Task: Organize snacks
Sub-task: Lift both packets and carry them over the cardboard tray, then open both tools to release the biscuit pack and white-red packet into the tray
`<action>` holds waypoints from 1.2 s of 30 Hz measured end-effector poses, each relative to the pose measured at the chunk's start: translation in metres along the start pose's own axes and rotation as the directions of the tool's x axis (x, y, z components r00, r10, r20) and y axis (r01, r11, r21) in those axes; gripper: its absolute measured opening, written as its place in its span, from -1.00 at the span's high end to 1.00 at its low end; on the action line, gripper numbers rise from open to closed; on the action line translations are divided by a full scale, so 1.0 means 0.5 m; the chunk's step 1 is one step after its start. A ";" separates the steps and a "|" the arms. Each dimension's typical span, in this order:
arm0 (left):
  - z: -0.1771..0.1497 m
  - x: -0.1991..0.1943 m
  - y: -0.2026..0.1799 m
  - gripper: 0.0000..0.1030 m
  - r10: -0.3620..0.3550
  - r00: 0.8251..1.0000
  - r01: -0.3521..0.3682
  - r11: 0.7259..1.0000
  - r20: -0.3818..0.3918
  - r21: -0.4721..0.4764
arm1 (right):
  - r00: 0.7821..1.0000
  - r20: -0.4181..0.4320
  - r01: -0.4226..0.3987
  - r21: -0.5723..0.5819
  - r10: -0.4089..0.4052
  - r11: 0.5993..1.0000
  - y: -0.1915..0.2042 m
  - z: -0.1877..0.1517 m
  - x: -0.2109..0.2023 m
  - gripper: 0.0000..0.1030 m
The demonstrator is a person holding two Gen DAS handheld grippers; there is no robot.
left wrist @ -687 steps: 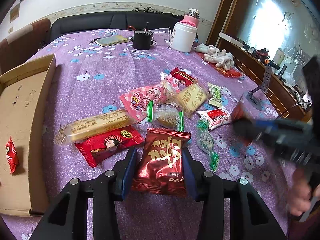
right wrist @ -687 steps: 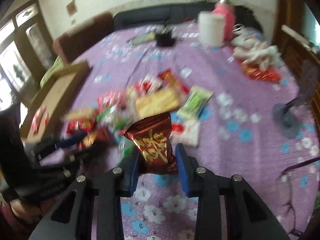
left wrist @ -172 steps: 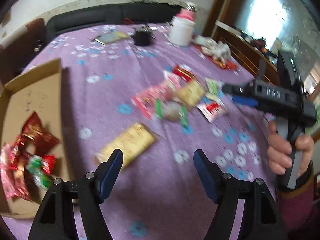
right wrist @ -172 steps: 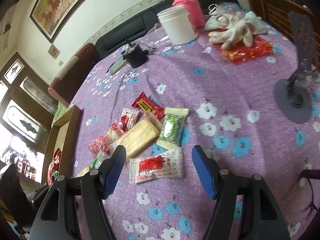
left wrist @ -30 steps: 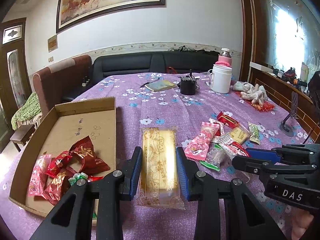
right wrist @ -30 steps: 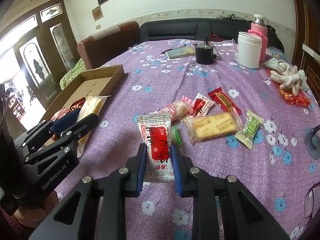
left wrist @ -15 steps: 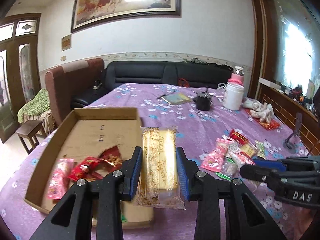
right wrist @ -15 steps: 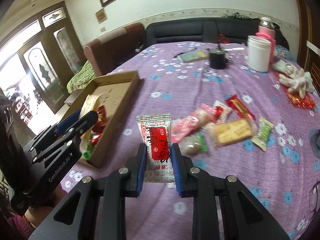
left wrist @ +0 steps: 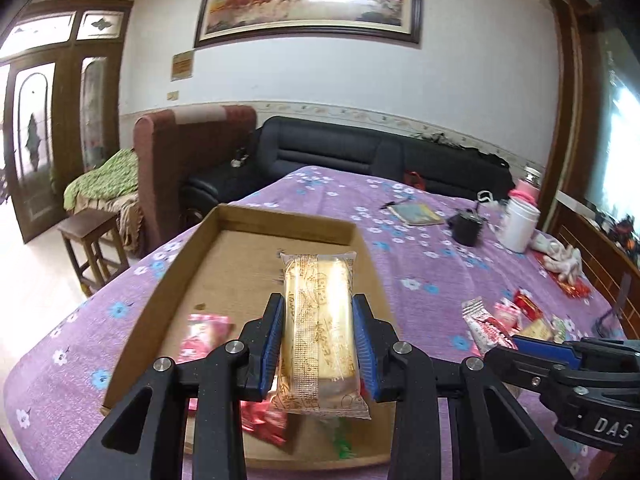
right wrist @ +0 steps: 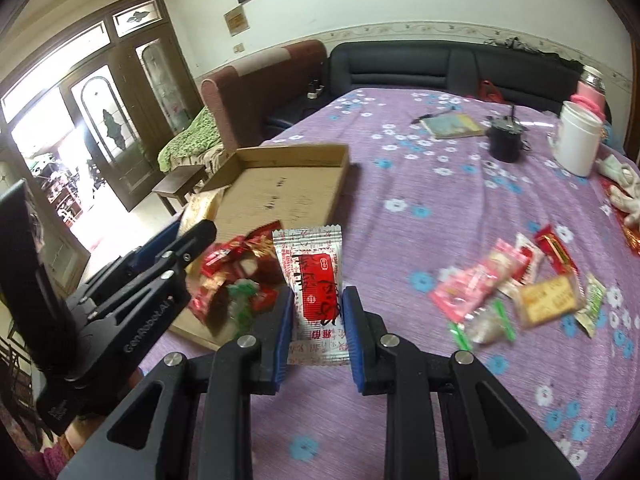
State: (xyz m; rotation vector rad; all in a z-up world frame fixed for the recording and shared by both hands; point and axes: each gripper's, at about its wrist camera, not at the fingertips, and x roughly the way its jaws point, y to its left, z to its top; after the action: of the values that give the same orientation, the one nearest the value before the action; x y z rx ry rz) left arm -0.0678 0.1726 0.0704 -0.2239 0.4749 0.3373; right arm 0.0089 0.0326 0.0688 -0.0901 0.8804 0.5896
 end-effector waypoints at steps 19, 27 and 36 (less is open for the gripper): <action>-0.022 0.077 0.106 0.30 0.057 0.993 -0.074 0.984 -0.107 -0.162 | 0.997 -0.080 -0.006 -0.014 0.005 1.000 0.090 0.034 0.155 0.53; -0.024 0.087 0.103 0.30 0.070 0.989 -0.090 0.984 -0.127 -0.157 | 0.995 -0.098 -0.004 -0.024 0.002 1.000 0.095 0.018 0.181 0.52; -0.025 0.088 0.098 0.30 0.095 0.987 -0.113 0.983 -0.126 -0.143 | 0.995 -0.097 0.001 -0.031 -0.004 1.000 0.095 0.010 0.187 0.49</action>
State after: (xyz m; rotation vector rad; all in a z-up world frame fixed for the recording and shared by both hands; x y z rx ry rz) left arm -0.0541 0.2259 0.0318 -0.3675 0.5805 0.4647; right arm 0.0333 0.1159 0.0097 -0.1488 0.9650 0.6005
